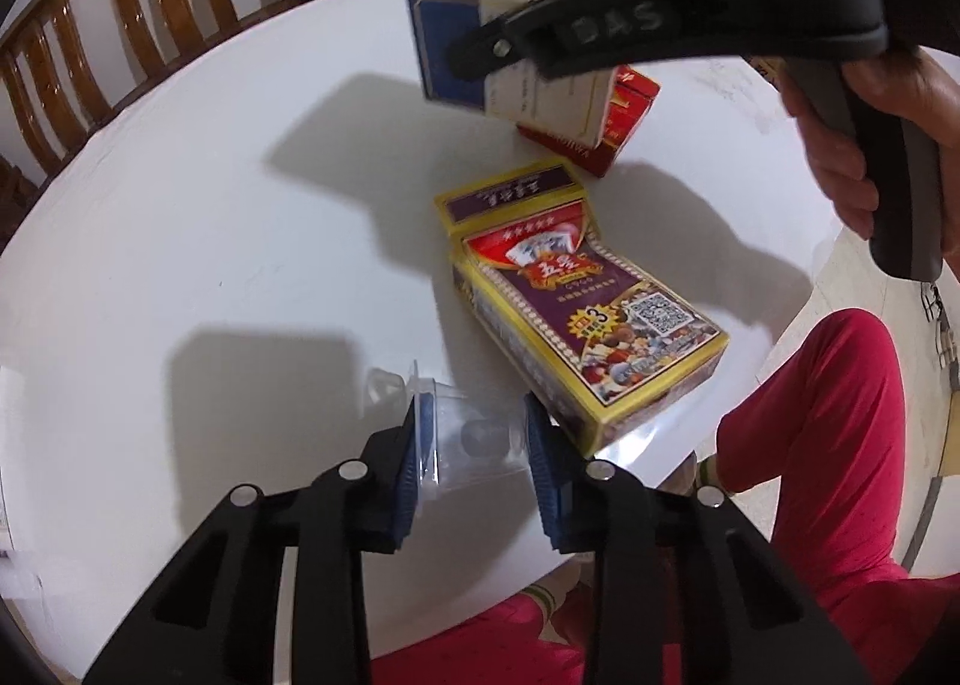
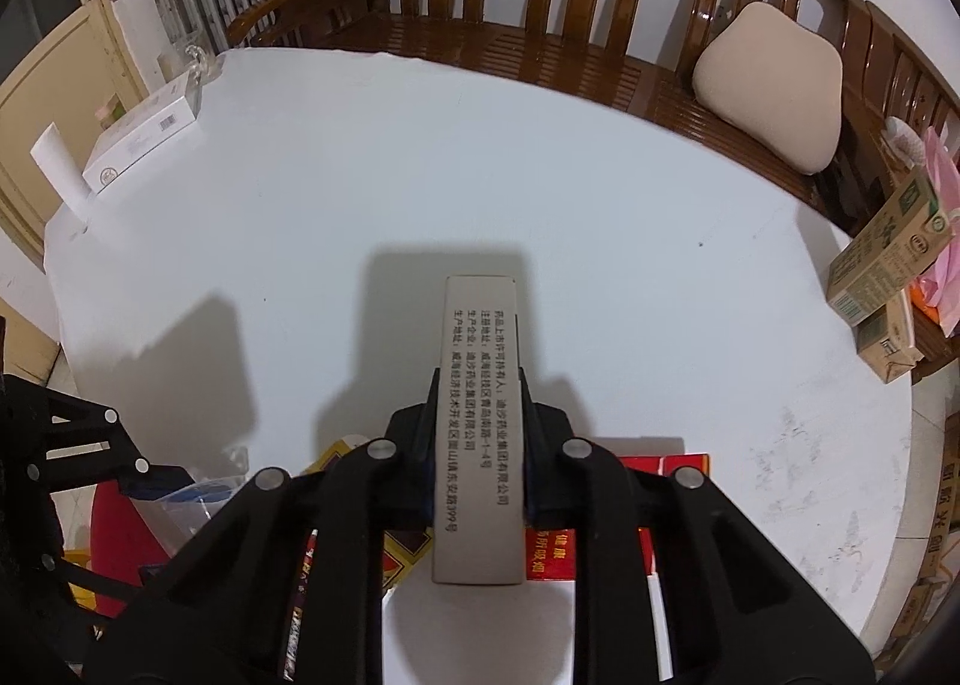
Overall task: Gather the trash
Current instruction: 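Grasp the clear plastic cup with the left tool while the right tool grasps the white box, then lift the clear cup and white box toward the trash bag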
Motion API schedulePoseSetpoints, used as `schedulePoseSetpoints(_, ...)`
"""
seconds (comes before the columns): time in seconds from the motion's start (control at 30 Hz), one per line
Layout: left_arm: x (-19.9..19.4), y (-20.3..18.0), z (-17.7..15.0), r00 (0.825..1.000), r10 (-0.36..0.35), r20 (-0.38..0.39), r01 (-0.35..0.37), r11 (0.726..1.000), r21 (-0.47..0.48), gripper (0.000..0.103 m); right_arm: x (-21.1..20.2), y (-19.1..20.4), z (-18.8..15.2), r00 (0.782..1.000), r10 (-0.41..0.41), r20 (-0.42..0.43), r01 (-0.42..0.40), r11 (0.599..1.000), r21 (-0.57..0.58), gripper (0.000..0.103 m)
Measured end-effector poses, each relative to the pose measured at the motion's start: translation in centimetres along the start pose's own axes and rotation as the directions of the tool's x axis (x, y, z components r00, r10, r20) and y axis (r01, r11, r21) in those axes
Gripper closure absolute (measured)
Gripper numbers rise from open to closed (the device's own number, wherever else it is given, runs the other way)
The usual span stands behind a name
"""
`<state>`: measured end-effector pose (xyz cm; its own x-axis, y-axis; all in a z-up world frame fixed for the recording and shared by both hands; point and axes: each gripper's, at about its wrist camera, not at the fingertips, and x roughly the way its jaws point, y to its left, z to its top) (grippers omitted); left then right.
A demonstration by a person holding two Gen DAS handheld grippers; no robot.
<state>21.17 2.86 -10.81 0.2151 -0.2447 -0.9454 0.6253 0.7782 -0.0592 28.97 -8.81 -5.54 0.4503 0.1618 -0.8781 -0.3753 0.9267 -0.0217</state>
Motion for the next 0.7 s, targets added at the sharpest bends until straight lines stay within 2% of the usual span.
schedulePoseSetpoints(0.13,0.0,0.0,-0.5,1.0,0.03,0.006,-0.03,1.0,-0.007,0.072,-0.5,-0.2,0.0,1.0,0.001,0.011,-0.001,1.0,0.015,0.083)
schedulePoseSetpoints(0.5,-1.0,1.5,-1.8,0.999,0.042,0.004,-0.042,0.994,-0.099,0.076,-1.8,0.4,-0.5,0.999,-0.039,0.032,0.039,0.999,0.009,0.083)
schedulePoseSetpoints(0.7,-2.0,2.5,-1.9,0.999,0.044,0.019,-0.041,0.989,-0.143,0.085,-3.4,0.4,-0.6,0.996,-0.058,0.063,0.057,0.998,0.016,0.083)
